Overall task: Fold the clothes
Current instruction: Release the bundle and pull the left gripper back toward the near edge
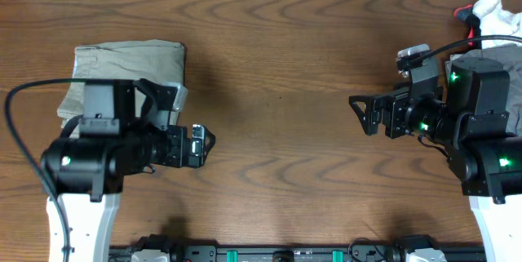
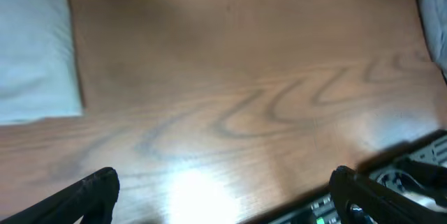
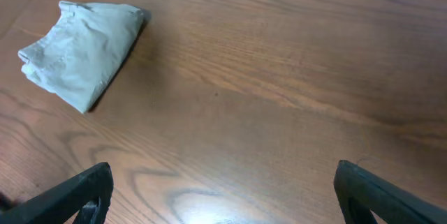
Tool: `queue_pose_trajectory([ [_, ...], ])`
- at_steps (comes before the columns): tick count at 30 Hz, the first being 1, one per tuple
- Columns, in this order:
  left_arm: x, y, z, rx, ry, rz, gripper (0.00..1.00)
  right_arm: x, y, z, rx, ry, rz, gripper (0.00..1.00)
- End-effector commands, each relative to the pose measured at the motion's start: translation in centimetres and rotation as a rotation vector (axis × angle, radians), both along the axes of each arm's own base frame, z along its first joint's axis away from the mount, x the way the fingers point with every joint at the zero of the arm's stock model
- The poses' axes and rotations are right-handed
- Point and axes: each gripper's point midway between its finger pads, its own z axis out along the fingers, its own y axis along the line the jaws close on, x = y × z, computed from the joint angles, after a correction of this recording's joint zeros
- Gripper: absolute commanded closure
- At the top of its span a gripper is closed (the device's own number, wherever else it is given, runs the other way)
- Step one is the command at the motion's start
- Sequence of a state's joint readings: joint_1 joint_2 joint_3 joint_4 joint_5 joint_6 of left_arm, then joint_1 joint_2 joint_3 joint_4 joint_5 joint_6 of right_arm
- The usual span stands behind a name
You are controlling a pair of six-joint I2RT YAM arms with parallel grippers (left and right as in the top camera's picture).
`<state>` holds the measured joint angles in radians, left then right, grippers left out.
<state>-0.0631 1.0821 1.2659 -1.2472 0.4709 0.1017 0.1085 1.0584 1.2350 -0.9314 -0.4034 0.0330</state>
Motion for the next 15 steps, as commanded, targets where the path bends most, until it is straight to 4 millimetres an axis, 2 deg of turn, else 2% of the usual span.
queue_pose_trajectory([
  [1,-0.28,-0.45,-1.05,0.001,0.062,-0.01,0.02,0.07,-0.15,0.19,-0.004,-0.004,-0.003,0.01],
  [6,-0.39,-0.69,-1.67,0.004,0.101,-0.022,0.02,0.08,-0.17,0.18,-0.005,-0.004,-0.004,0.01],
  [15,-0.76,-0.37,-1.03,0.024,0.055,-0.028,0.02,0.08,-0.18,0.18,-0.005,-0.004,-0.004,0.01],
])
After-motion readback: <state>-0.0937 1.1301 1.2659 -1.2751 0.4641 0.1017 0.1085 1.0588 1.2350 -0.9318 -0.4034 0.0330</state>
